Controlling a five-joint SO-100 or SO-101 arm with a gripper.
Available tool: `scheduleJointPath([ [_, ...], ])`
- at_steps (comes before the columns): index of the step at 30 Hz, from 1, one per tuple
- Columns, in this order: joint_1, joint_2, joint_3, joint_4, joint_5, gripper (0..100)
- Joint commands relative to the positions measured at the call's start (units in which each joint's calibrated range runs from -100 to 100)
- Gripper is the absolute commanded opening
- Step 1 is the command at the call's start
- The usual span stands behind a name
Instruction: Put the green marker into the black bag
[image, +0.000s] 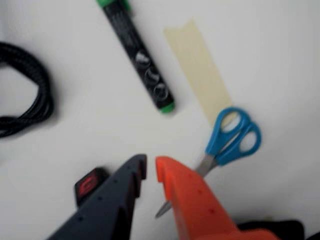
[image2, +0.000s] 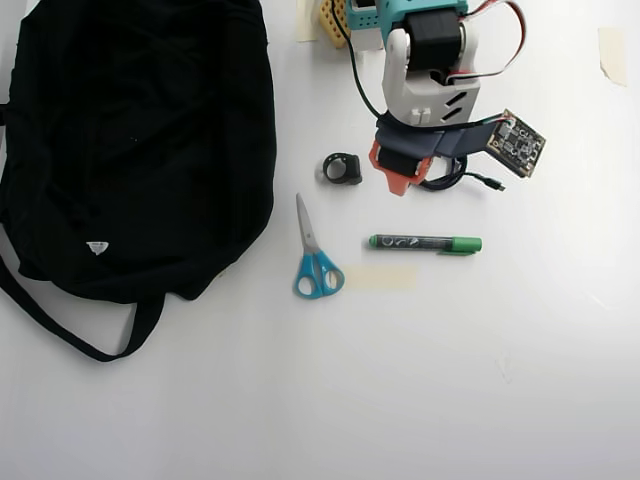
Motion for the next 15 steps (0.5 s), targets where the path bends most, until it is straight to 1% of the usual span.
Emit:
scheduleJointPath([
  [1,-1.18,0.04,-2.54,-3.24,0.41,2],
  [11,-5.22,3.03,-3.8,-3.93,-0.11,2],
  [15,-7.01,5.35,-6.76,-7.29,0.36,2],
])
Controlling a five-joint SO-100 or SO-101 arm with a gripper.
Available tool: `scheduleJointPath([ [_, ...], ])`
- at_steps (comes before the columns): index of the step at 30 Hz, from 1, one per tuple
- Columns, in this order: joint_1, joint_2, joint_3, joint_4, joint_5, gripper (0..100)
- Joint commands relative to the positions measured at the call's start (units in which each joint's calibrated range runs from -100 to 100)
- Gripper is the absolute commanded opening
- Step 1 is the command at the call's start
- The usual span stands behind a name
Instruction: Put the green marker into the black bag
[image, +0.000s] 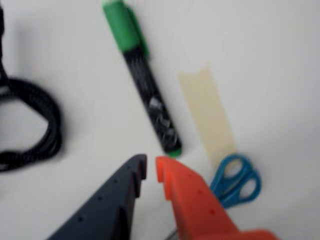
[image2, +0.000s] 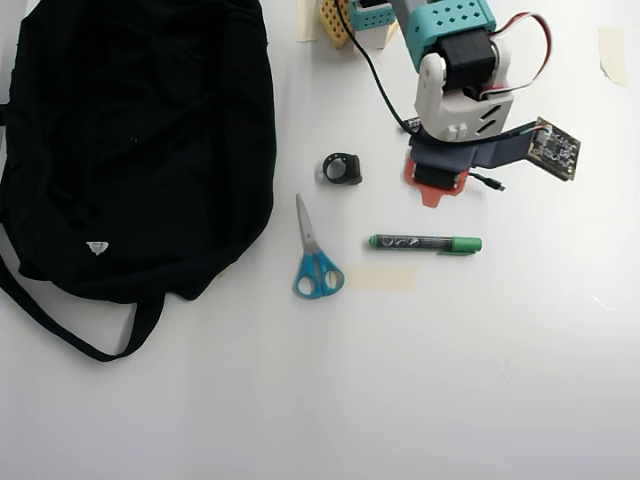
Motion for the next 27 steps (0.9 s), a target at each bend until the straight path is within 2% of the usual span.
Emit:
scheduleJointPath([
  [1,-1.21,0.87,-4.75,-2.91,0.46,2],
  [6,-2.03,2.11,-3.85,-1.62,1.46,2],
  [10,-1.88,2.03,-1.61,0.71,6.34,2],
  [16,-1.51,2.19,1.54,0.79,9.9,2],
  [22,0.96,2.69,4.14,-1.02,16.2,2],
  [27,1.71,2.78,4.41,-4.55,17.3,2],
])
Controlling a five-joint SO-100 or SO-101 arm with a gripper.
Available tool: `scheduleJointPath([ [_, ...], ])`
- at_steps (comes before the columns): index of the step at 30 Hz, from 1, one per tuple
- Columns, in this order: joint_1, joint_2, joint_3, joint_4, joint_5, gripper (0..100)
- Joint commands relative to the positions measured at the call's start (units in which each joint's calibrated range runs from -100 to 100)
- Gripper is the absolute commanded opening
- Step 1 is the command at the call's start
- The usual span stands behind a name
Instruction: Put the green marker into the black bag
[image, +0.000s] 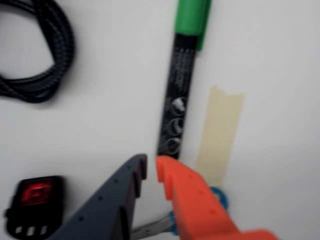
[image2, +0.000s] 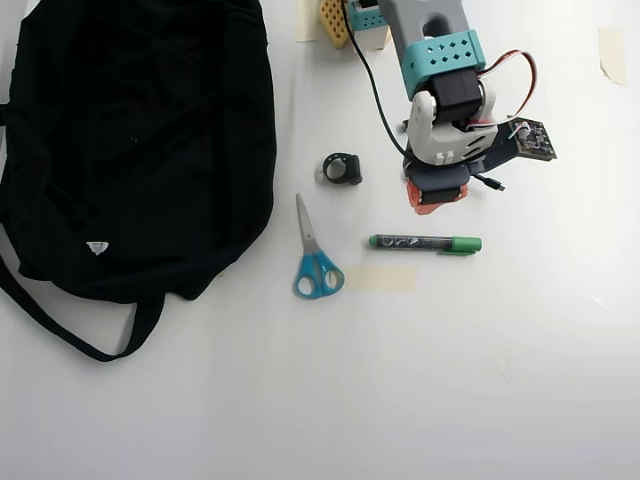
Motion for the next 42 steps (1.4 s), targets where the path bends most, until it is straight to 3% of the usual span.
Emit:
scheduleJointPath([
  [1,0.53,-0.3,-0.46,-2.23,0.69,2],
  [9,-0.06,3.77,-3.25,-2.23,0.48,3],
  [16,-0.89,4.1,-5.58,-2.32,-0.15,18],
  [25,-4.25,4.18,-6.75,-2.32,-5.18,18],
  [42,-2.53,12.98,-10.97,-5.85,-6.6,25],
])
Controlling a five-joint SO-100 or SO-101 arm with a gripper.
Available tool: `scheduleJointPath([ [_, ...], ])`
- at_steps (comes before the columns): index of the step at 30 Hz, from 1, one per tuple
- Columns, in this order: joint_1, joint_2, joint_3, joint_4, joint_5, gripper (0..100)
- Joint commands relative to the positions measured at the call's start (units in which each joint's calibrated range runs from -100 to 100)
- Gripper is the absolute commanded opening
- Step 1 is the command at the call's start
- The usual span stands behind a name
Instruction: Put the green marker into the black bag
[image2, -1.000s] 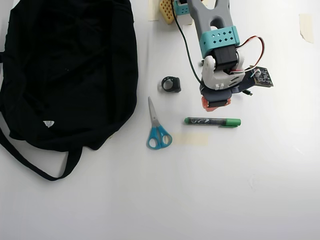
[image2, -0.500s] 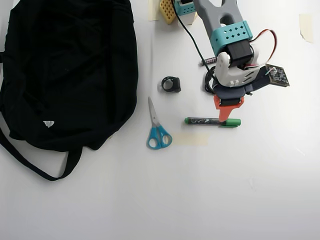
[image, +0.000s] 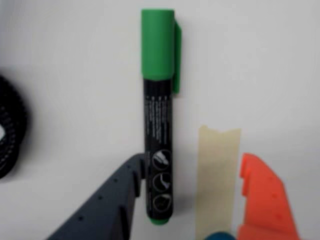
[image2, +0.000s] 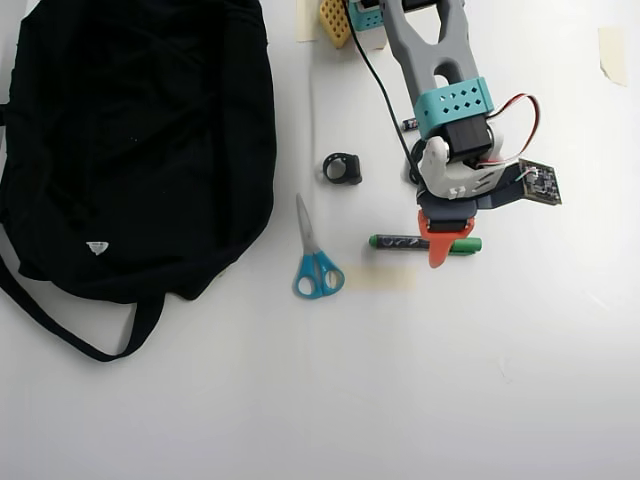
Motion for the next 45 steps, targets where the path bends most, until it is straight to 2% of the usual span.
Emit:
scheduleJointPath([
  [1,0.19,-0.55,-3.58,-0.44,-1.17,25],
  [12,1.61,-0.97,-3.85,8.43,-2.01,25],
  [25,0.64,0.94,-6.46,11.19,-1.27,25],
  [29,0.94,4.59,-11.22,12.31,-0.43,25],
  [37,1.24,14.22,-27.75,22.04,0.2,25],
  [45,2.21,15.96,-29.55,22.56,0.2,25],
])
